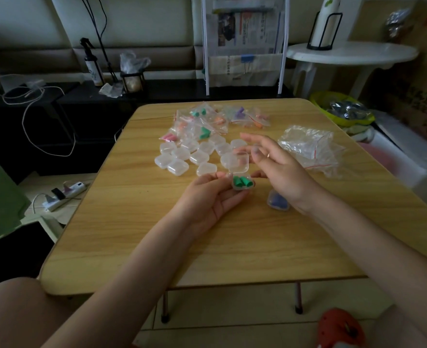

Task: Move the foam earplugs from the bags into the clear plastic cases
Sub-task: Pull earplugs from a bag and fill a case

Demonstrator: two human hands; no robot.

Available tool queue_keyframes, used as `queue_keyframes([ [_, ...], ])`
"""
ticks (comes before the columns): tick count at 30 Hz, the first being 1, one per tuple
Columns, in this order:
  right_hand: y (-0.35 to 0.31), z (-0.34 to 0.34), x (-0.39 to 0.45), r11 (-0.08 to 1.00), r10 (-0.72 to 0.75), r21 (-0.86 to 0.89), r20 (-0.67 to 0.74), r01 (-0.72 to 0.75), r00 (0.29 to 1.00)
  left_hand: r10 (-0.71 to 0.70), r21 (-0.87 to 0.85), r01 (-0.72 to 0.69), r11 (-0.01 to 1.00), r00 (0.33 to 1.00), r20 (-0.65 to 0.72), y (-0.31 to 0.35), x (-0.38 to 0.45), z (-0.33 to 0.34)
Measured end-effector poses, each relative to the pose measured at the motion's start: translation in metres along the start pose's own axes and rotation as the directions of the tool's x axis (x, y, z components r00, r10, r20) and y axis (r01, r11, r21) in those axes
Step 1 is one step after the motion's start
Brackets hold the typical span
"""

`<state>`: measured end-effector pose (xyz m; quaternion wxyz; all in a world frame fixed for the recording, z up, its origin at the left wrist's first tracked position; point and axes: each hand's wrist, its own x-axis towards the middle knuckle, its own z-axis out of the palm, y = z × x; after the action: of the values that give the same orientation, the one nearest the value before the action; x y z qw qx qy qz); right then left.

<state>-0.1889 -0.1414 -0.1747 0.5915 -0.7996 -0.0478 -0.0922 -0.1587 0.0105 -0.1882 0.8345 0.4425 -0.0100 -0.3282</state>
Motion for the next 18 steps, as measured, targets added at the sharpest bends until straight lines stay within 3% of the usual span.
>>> queue_keyframes([
  [5,-0.004,-0.005,0.0,0.993,-0.118,-0.005,0.026,0.119,0.993,-0.065,-0.164,0.067,0.984,0.998,0.018,0.006,0.0,-0.001],
  [10,-0.001,-0.003,-0.002,0.888,-0.179,-0.405,0.134,0.219,0.975,-0.081,-0.069,0.085,0.994,0.995,0.063,0.005,-0.003,-0.002],
  [15,0.003,-0.002,0.0,0.939,-0.142,-0.319,-0.008,0.133,0.99,-0.029,-0.012,0.029,1.0,0.999,0.025,0.003,-0.002,0.0],
  [18,0.006,-0.003,0.001,0.923,-0.137,-0.368,-0.044,0.112,0.99,-0.02,-0.004,0.02,1.0,1.0,0.017,0.001,-0.003,0.002],
])
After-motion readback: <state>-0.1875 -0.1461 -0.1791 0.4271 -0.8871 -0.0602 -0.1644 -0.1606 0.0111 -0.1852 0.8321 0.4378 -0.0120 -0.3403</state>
